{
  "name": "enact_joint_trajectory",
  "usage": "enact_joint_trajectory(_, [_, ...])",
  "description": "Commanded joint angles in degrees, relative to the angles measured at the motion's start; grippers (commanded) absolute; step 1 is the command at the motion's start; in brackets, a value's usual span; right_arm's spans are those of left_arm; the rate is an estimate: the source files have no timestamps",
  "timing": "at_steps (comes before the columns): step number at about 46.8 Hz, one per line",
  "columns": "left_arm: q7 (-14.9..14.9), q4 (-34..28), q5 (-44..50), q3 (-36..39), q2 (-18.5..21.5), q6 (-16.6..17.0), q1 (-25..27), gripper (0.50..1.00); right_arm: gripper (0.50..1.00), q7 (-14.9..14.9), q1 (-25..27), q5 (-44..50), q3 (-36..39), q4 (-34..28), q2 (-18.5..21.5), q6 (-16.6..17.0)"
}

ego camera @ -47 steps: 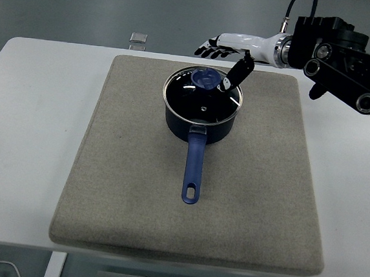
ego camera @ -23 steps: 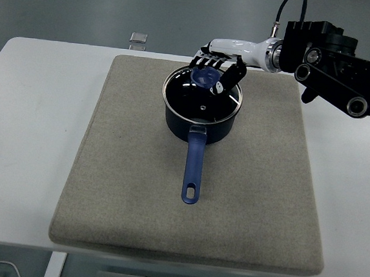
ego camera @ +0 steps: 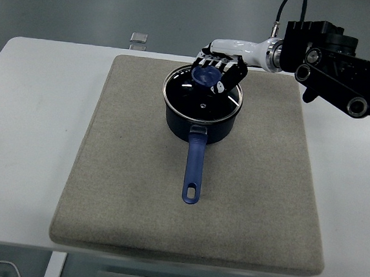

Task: Lift the pot lid and place it to the right of the pot.

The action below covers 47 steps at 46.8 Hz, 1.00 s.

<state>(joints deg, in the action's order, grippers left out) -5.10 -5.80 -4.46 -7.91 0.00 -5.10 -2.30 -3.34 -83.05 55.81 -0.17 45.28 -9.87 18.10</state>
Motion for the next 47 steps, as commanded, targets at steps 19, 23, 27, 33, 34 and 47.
enact_joint_trajectory(19, [0.0, 0.0, 0.06, 0.0, 0.0, 0.0, 0.01, 1.0, 0.5, 0.0, -1.67, 0.0, 0.09, 0.07, -0.85, 0.35])
enact_joint_trajectory(23, [0.0, 0.0, -0.02, 0.0, 0.0, 0.0, 0.01, 1.0, 0.5, 0.0, -1.85, 0.0, 0.0, -0.01, -1.02, 0.27])
enact_joint_trajectory(27, [0.0, 0.0, -0.02, 0.0, 0.0, 0.0, -0.07, 1.0, 0.5, 0.0, -3.08, 0.0, -0.18, -0.01, -1.9, 0.27])
enact_joint_trajectory(33, [0.0, 0.0, -0.02, 0.0, 0.0, 0.0, 0.01, 1.0, 0.5, 0.08, -3.78, -0.09, -0.18, -0.01, -5.06, 0.44])
enact_joint_trajectory(34, [0.0, 0.0, -0.02, 0.0, 0.0, 0.0, 0.01, 1.0, 0.5, 0.08, -3.96, -0.18, -0.18, -0.01, -5.59, 0.53])
enact_joint_trajectory(47, [0.0, 0.0, -0.02, 0.0, 0.0, 0.0, -0.07, 1.0, 0.5, 0.26, -3.52, -0.18, -1.85, -0.19, -11.04, 0.62])
